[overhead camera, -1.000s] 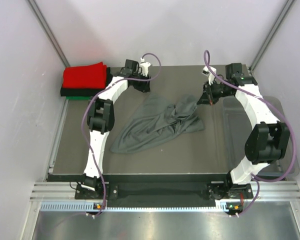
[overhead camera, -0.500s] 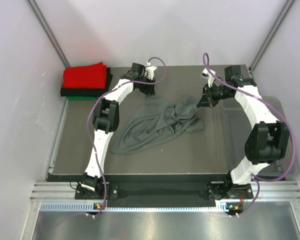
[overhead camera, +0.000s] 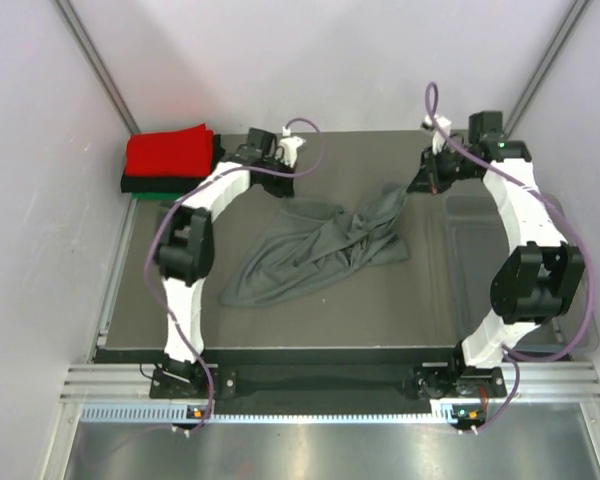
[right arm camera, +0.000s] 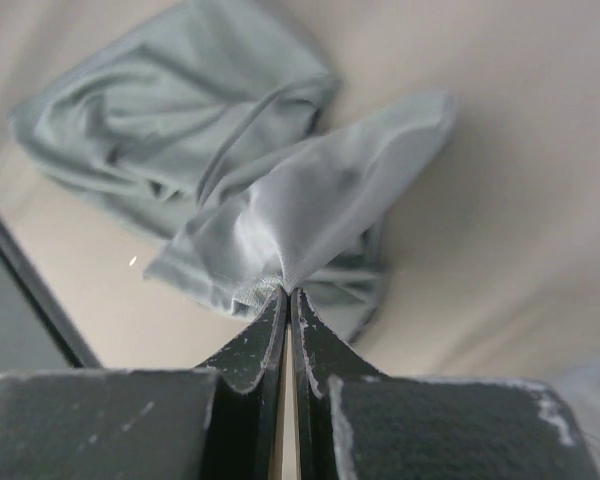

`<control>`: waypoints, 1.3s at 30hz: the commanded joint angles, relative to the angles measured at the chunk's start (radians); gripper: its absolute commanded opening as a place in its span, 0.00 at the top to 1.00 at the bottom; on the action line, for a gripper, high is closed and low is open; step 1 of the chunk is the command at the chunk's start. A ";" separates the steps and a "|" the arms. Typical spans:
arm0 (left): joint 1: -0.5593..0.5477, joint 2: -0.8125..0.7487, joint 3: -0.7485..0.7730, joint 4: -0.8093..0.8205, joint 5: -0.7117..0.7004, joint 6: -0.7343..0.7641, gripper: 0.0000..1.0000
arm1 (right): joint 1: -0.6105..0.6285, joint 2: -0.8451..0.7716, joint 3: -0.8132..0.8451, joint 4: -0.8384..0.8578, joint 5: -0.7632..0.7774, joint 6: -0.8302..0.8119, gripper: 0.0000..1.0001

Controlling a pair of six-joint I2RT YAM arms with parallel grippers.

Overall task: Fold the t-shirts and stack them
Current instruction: Flatten the tshirt out

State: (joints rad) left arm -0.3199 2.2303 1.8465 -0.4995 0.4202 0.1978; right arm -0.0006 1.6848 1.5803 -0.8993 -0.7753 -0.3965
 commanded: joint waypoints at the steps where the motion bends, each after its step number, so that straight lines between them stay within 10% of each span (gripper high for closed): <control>1: -0.004 -0.387 -0.119 0.079 -0.046 0.055 1.00 | -0.035 -0.030 0.166 -0.015 0.011 0.024 1.00; 10: -0.004 -0.935 -0.219 0.010 -0.222 0.106 1.00 | -0.039 -0.040 0.397 -0.141 0.042 0.059 1.00; 39: 0.048 -1.615 -0.099 -0.329 -0.313 0.233 1.00 | -0.047 -0.902 0.264 -0.039 0.192 -0.053 1.00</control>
State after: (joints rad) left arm -0.2901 0.6643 1.7317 -0.7723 0.0998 0.4076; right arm -0.0364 0.8639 1.8858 -0.9169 -0.5945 -0.4229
